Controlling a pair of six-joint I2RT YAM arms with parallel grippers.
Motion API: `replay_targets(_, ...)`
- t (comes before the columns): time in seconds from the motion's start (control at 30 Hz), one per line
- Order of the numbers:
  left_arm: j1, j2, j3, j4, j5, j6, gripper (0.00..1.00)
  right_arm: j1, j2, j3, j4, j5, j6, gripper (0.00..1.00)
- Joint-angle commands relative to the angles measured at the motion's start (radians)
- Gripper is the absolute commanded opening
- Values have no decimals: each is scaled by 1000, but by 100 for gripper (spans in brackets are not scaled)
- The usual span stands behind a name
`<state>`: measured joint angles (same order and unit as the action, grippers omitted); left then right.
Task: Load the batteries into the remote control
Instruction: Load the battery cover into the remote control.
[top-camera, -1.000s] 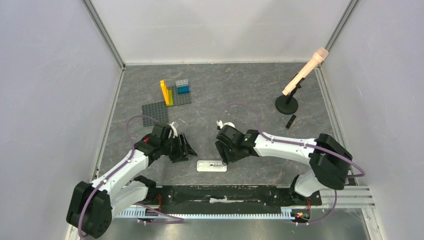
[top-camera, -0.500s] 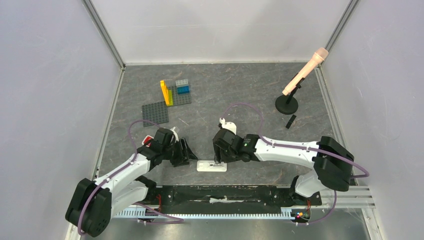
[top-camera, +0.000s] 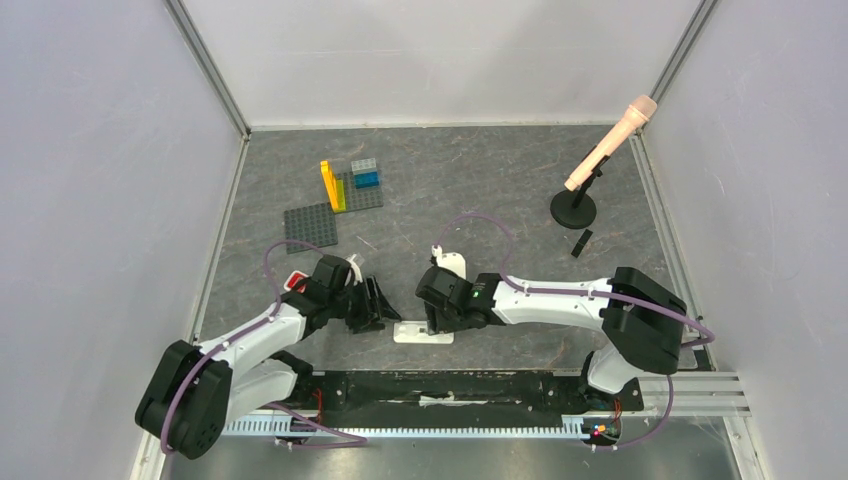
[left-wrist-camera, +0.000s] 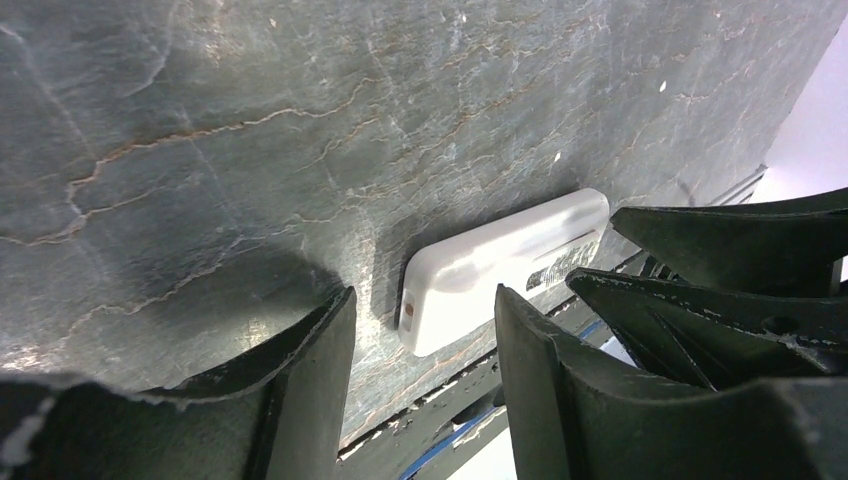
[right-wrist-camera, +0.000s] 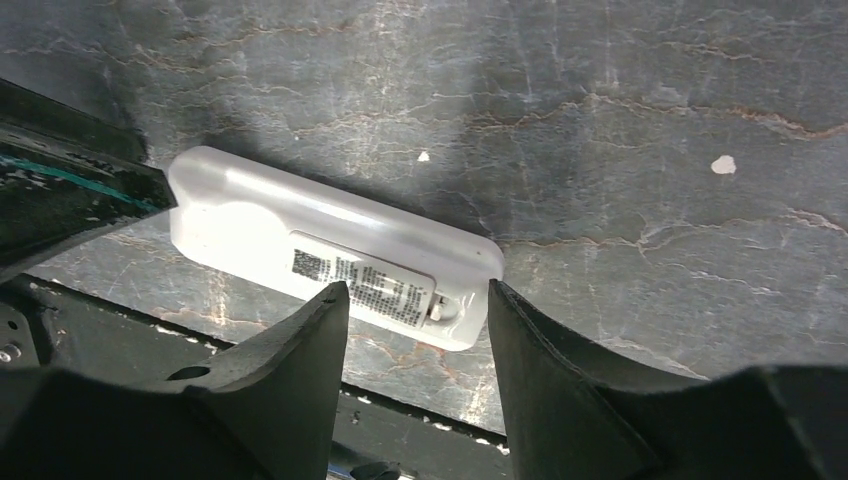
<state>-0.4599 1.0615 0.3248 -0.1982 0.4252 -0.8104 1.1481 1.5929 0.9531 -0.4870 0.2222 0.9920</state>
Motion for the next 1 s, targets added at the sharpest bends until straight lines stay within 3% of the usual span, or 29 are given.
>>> replay_targets(0.0,-20,10,-8,11,22,-24,59,13,16,54,-17,33,14,54)
replay_targets(0.3,-49,0,-16,8,18,-32,58,23,22,62,-35,49,22,50)
replay_targets(0.97,-51,0,-12,-6,-11,-27,57,31,52,56,-61,55,-22,24)
